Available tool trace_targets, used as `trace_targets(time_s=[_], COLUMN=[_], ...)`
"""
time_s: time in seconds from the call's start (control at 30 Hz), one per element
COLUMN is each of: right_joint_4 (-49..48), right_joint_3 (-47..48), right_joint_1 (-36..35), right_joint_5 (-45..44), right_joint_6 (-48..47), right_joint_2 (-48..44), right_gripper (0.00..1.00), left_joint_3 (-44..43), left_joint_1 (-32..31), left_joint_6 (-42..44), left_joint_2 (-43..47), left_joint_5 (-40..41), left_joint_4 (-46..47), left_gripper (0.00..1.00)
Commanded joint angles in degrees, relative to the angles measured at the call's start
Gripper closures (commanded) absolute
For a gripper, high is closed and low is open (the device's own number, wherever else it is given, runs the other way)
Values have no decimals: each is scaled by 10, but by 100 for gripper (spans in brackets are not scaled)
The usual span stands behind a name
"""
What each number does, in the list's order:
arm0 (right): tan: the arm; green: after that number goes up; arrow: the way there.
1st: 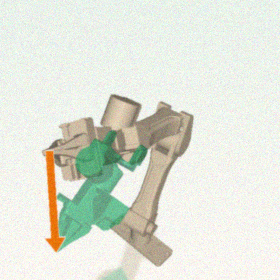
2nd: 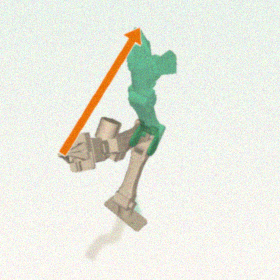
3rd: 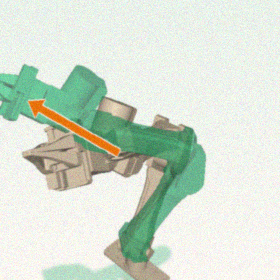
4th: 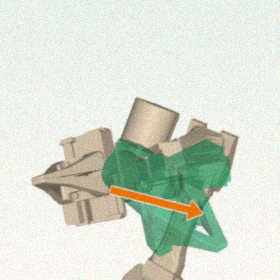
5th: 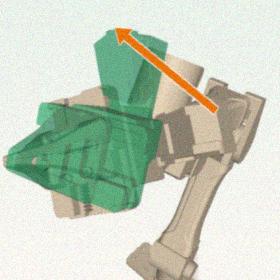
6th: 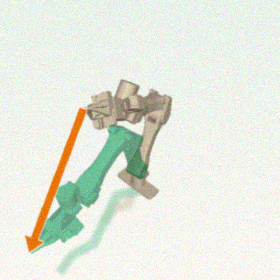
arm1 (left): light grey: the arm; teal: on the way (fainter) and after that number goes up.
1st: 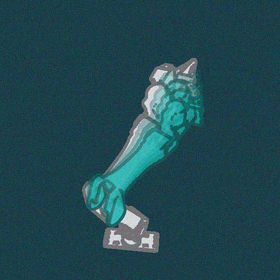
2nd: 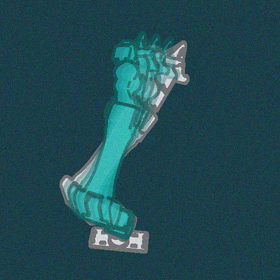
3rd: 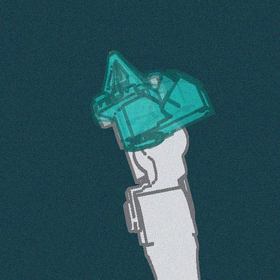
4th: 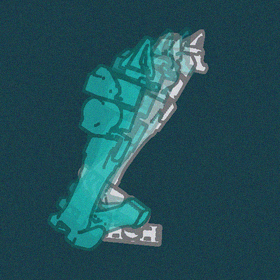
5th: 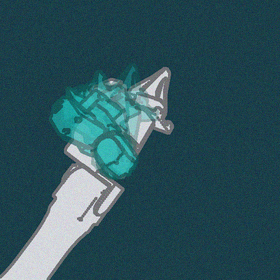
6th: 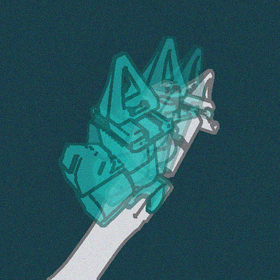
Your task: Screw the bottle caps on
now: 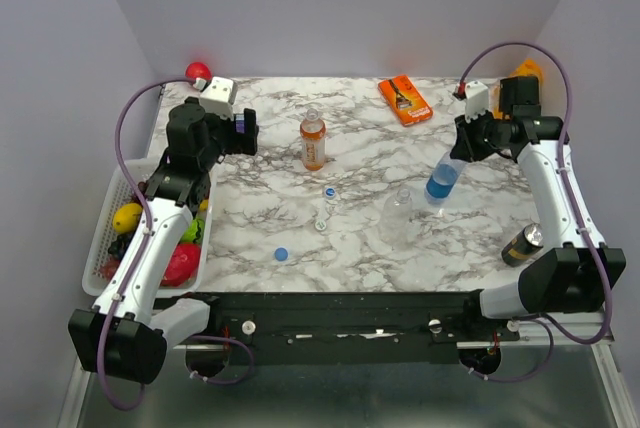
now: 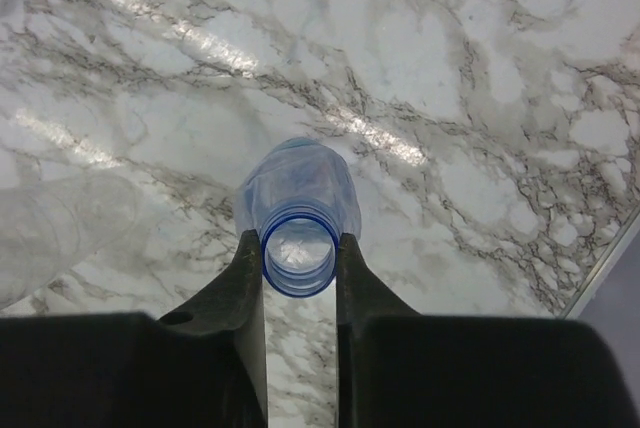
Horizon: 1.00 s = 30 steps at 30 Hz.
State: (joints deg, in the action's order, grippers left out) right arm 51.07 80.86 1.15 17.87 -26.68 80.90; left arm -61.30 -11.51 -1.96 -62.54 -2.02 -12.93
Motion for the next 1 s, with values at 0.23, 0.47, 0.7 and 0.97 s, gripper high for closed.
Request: trace_targets(time_s=[0.23, 0.47, 0.7, 0.97], right_joint_4=[227, 362, 361, 344], right_joint_3=[367, 530, 459, 518], right_joint_1=[-11, -100, -221, -229], right_joint_5=[221, 306, 276, 305], right_joint_6=[-40, -112, -167, -146], right_joint_2=[69, 110, 86, 110], right_gripper=[92, 93, 91, 92], left_joint_3=[-44, -59, -73, -87], left_joint_1=[-100, -203, -236, -244], left_joint_6=[73, 95, 84, 134], left_joint_2=[-51, -95, -141, -177], left_joint_5=[-286, -315, -369, -431], left_joint_4=[25, 123, 165, 119], left_gripper=[1, 1, 1, 1])
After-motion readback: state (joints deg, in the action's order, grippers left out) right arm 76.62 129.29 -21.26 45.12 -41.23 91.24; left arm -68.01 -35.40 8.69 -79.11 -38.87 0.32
